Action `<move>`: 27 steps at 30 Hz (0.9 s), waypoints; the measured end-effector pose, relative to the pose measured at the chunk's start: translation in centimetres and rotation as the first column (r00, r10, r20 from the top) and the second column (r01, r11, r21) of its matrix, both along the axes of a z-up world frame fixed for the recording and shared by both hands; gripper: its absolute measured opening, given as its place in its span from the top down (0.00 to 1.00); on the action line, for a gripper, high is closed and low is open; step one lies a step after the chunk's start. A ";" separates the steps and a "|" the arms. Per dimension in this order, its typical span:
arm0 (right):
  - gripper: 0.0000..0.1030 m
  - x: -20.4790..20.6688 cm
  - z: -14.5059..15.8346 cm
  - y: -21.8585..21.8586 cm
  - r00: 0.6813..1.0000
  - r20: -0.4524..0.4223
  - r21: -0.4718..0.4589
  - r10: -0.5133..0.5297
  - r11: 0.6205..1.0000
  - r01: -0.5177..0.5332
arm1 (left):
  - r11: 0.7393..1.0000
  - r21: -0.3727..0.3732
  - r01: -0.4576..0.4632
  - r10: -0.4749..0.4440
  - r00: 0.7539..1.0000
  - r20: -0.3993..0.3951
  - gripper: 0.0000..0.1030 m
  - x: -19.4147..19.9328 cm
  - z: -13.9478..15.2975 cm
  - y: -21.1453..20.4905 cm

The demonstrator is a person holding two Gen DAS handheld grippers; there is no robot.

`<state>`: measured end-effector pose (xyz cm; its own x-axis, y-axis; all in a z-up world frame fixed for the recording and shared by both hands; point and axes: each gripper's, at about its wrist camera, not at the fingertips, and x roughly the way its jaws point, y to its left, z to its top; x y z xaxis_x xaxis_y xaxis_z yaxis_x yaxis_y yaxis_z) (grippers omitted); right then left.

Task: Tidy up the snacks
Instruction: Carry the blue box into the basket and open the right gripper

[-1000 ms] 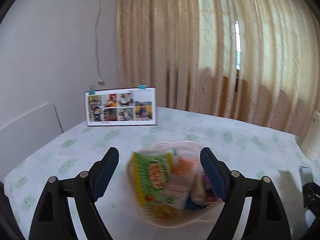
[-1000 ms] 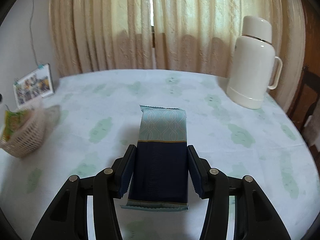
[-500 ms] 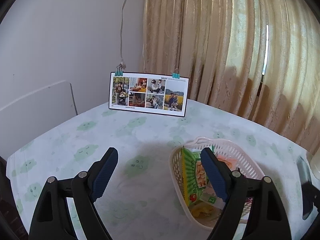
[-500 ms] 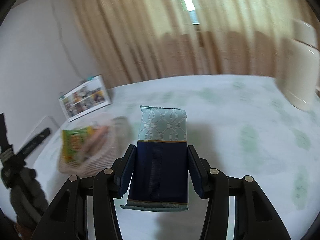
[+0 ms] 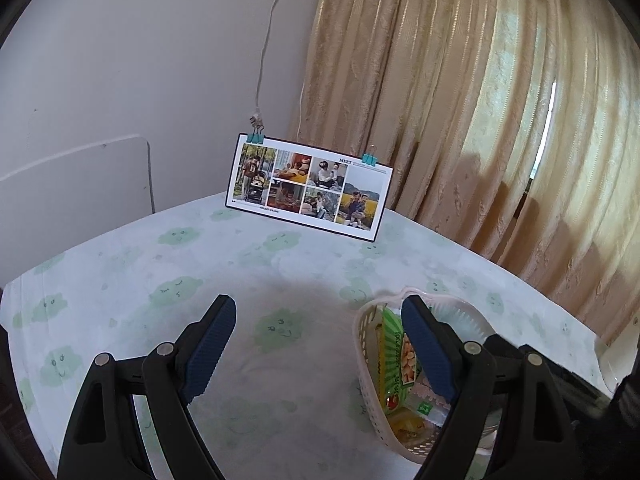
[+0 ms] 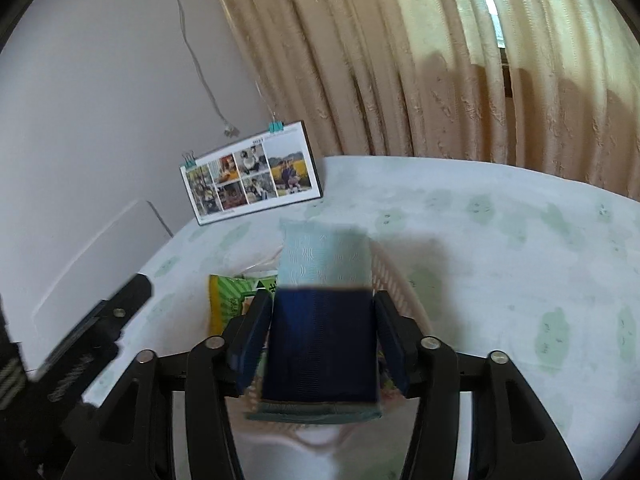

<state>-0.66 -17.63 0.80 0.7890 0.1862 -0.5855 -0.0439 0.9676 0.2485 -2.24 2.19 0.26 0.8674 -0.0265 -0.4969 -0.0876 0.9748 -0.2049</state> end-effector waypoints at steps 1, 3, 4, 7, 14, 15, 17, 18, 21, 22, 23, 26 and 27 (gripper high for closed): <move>0.40 -0.1 -0.3 0.3 1.000 0.000 -0.014 -0.006 1.000 0.006 | 1.000 0.004 0.002 -0.002 1.000 -0.004 0.20 0.1 0.0 0.0; 0.38 -0.5 -0.8 0.6 1.000 0.005 -0.025 -0.005 1.000 0.005 | 1.000 0.006 0.001 -0.001 1.000 -0.009 0.20 0.1 -0.1 0.0; 0.38 -0.8 -1.0 0.5 1.000 0.008 -0.025 -0.008 1.000 0.008 | 1.000 0.003 0.001 -0.001 1.000 -0.007 0.20 0.1 -0.1 0.0; 0.36 -2.8 -1.6 -0.4 0.999 0.022 -0.005 -0.037 0.999 0.037 | 1.000 0.009 -0.002 0.002 1.000 0.002 0.20 0.0 0.0 -0.2; 0.23 -6.8 -2.4 -1.1 0.994 0.056 -0.073 -0.090 0.993 0.094 | 0.999 0.038 -0.009 0.008 0.999 0.034 0.08 -0.6 0.1 -0.9; 0.20 -7.2 -2.5 -1.1 0.994 0.059 -0.084 -0.092 0.992 0.097 | 0.999 0.045 -0.014 0.012 0.999 0.041 0.05 -0.7 0.1 -1.1; 0.15 -7.7 -3.0 -1.1 0.994 0.057 -0.098 -0.091 0.991 0.096 | 0.998 0.058 -0.020 0.017 0.998 0.054 0.01 -0.9 0.0 -1.5; 0.12 -7.9 -3.3 -1.2 0.994 0.055 -0.106 -0.095 0.989 0.101 | 0.997 0.070 -0.020 0.016 0.998 0.058 0.01 -1.0 -0.2 -1.7; 0.11 -8.1 -3.8 -1.0 0.993 0.053 -0.163 -0.109 0.980 0.116 | 0.990 0.139 0.007 -0.015 0.998 0.053 0.01 -1.4 -0.8 -2.8; 0.10 -8.1 -3.9 -0.8 0.993 0.055 -0.179 -0.107 0.977 0.115 | 0.987 0.158 0.018 -0.026 0.999 0.047 0.01 -1.7 -1.0 -3.0; 0.09 -8.2 -4.0 -0.8 0.993 0.056 -0.184 -0.103 0.977 0.112 | 0.983 0.179 0.033 -0.041 0.999 0.037 0.01 -1.9 -1.1 -3.1; 0.06 -8.4 -3.8 -0.4 0.993 0.064 -0.200 -0.099 0.974 0.110 | 0.966 0.234 0.105 -0.112 0.994 0.015 0.01 -2.8 -1.1 -3.4; 0.05 -8.4 -3.7 -0.3 0.993 0.070 -0.209 -0.099 0.971 0.112 | 0.962 0.248 0.113 -0.122 0.992 0.022 0.00 -3.2 -0.9 -3.3</move>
